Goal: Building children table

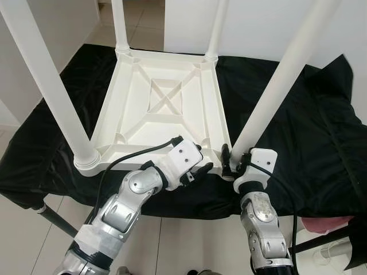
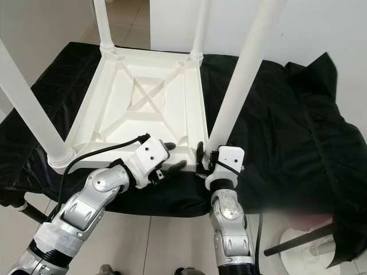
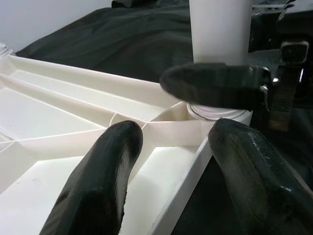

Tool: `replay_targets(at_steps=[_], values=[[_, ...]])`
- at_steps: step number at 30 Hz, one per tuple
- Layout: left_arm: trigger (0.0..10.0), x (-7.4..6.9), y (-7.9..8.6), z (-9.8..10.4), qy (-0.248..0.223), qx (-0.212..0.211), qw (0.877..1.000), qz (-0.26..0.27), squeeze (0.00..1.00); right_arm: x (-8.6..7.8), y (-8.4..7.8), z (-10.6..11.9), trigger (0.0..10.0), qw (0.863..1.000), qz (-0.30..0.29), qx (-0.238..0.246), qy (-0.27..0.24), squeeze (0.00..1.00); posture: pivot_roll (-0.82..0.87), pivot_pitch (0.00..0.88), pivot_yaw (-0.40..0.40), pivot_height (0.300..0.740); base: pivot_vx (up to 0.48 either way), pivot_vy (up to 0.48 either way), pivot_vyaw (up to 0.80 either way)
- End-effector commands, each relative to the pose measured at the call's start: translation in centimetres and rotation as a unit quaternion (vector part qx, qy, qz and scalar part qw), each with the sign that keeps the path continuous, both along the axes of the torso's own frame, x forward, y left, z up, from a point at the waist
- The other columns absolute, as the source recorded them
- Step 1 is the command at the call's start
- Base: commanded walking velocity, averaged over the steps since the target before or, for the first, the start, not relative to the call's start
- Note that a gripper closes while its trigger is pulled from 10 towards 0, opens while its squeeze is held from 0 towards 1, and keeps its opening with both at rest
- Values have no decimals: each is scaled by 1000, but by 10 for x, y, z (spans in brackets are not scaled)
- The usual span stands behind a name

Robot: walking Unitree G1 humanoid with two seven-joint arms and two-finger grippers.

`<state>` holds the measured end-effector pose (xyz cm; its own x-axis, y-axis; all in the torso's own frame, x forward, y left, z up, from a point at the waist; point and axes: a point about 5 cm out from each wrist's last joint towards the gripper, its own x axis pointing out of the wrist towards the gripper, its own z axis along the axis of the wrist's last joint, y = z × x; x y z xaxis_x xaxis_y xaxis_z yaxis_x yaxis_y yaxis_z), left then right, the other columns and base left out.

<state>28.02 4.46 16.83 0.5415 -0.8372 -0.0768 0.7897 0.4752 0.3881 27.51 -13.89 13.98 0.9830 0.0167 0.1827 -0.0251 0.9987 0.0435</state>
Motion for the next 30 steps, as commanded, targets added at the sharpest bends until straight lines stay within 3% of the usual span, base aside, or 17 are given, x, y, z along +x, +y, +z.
replay_targets(at_steps=[1,6,8,9,11,12,18,19,21,30], values=[[10000,0,3,-1,-2,2,1000,18,0,-2,-2,0,10000,1000,3,6,-3,1000,39,97,-92,740,0,0,0],[10000,-1,8,-2,2,-2,1000,29,0,-5,-7,0,10000,999,22,-31,-22,1000,39,106,-89,740,0,0,0],[10000,-3,10,-4,7,-3,999,32,0,-7,-10,-1,10000,999,27,-22,-22,1000,39,107,-86,740,0,0,0],[10000,-4,11,-5,10,-4,999,32,0,-8,-11,-2,10000,999,36,-18,-20,878,39,108,-85,740,0,0,0],[10000,-5,11,-6,13,-5,999,33,0,-9,-12,-3,10000,999,43,-16,-20,878,39,108,-85,740,0,0,0],[10000,-5,10,-6,13,-6,999,32,0,-10,-12,-5,10000,998,57,-12,-16,0,37,109,-82,740,0,0,0],[10000,-6,10,-4,14,-8,1000,24,0,-9,-23,-4,10000,994,103,-36,-13,0,24,123,-69,740,0,0,0],[10000,-6,9,-3,15,-8,1000,21,0,-7,-32,0,10000,988,143,-56,-14,0,11,128,-63,740,0,0,0],[10000,-6,8,-3,17,-8,1000,17,0,-5,-36,0,10000,983,165,-76,-9,0,0,129,-58,740,0,0,0],[10000,-7,1,-4,19,-9,1000,2,0,9,-46,9,10000,971,212,-107,-3,0,-19,133,-50,740,0,0,0]])
